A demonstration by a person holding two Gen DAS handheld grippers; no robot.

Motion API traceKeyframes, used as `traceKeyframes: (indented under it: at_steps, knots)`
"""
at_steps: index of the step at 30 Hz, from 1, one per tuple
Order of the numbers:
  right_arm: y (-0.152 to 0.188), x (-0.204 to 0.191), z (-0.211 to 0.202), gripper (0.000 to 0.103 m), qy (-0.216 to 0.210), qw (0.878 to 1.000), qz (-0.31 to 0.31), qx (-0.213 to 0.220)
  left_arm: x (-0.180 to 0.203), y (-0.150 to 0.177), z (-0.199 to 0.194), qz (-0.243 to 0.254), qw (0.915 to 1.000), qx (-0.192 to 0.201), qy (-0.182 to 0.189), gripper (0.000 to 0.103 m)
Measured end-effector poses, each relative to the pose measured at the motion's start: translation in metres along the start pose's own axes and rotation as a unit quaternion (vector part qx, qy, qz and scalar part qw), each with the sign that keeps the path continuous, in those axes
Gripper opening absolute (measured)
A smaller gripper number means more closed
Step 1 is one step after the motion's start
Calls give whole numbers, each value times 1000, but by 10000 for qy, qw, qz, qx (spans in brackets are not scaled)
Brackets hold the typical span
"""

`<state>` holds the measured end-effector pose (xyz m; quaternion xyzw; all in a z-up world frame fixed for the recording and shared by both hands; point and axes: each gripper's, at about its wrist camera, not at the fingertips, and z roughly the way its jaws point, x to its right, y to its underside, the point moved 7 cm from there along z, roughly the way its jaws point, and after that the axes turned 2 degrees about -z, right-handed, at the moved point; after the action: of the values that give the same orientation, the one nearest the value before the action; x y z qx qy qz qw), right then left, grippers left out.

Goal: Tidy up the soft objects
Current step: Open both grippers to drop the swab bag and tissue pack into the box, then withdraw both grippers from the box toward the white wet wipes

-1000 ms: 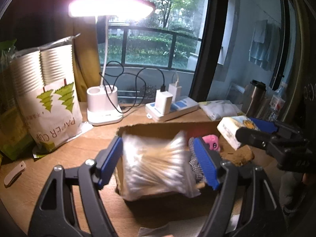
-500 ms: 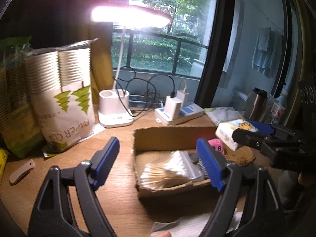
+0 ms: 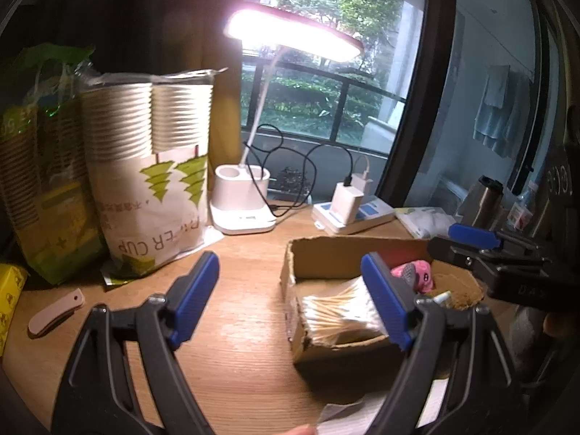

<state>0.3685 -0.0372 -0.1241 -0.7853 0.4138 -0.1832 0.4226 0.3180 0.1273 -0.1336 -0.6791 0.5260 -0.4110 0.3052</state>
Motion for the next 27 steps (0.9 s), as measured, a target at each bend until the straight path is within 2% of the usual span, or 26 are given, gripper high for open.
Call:
traceKeyframes:
  at_steps: [16, 27]
  knots:
    - [5, -16, -29, 69, -84, 9999, -23, 124, 12, 1, -34, 89, 9998, 164, 33, 82]
    - [31, -18, -59, 69, -50, 9999, -6, 113, 30, 19, -63, 113, 9997, 198, 76, 82]
